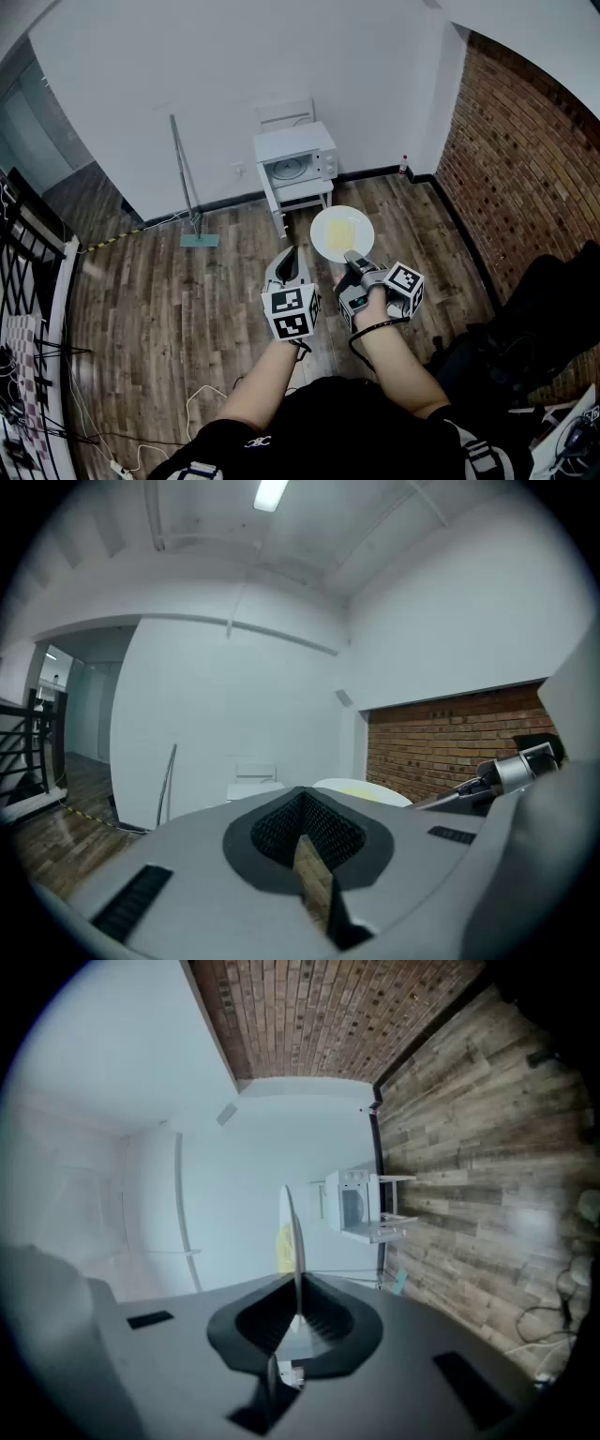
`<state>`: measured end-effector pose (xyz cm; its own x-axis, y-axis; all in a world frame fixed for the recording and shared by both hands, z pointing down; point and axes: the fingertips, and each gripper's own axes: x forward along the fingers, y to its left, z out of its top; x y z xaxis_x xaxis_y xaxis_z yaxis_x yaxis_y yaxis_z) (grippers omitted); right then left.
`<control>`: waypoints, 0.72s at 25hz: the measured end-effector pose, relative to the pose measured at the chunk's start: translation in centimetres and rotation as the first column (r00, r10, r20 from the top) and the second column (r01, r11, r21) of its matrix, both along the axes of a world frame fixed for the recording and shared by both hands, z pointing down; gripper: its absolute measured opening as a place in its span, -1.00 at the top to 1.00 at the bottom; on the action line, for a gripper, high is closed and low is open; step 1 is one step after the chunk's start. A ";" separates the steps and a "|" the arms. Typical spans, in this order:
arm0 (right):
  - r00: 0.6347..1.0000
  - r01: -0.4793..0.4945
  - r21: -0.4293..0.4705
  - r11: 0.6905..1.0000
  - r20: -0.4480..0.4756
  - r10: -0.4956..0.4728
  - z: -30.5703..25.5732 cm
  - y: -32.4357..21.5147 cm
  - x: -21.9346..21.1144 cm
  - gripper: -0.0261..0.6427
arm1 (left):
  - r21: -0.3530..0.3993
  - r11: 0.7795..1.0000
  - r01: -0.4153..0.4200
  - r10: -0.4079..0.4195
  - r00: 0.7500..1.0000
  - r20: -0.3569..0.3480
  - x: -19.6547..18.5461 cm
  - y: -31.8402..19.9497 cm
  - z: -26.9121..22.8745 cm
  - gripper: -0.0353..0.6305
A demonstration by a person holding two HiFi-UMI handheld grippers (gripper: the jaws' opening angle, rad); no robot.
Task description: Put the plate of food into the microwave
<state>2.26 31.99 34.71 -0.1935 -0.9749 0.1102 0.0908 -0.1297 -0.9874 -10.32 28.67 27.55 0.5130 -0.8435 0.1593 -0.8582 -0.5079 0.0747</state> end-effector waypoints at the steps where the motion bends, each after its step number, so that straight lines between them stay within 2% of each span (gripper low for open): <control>1: 1.000 -0.002 -0.006 1.000 0.009 0.002 0.1 -0.1 0.4 0.85 | -0.001 1.000 0.002 -0.002 1.000 0.003 0.4 -0.1 0.0 0.90; 13: 1.000 0.001 -0.063 0.998 0.015 0.000 2.3 -1.2 5.0 0.85 | -0.066 0.997 0.034 -0.036 0.999 -0.030 4.4 -1.4 1.9 0.90; 18: 0.999 0.037 -0.062 0.997 0.005 -0.037 2.7 -1.6 6.3 0.85 | -0.076 0.996 0.045 -0.048 0.998 -0.041 6.0 -1.2 2.5 0.90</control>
<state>8.60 30.44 37.45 -0.2297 -0.9584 0.1692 0.0891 -0.1938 -0.9770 -4.33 27.49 30.01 0.4811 -0.8531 0.2019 -0.8760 -0.4590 0.1478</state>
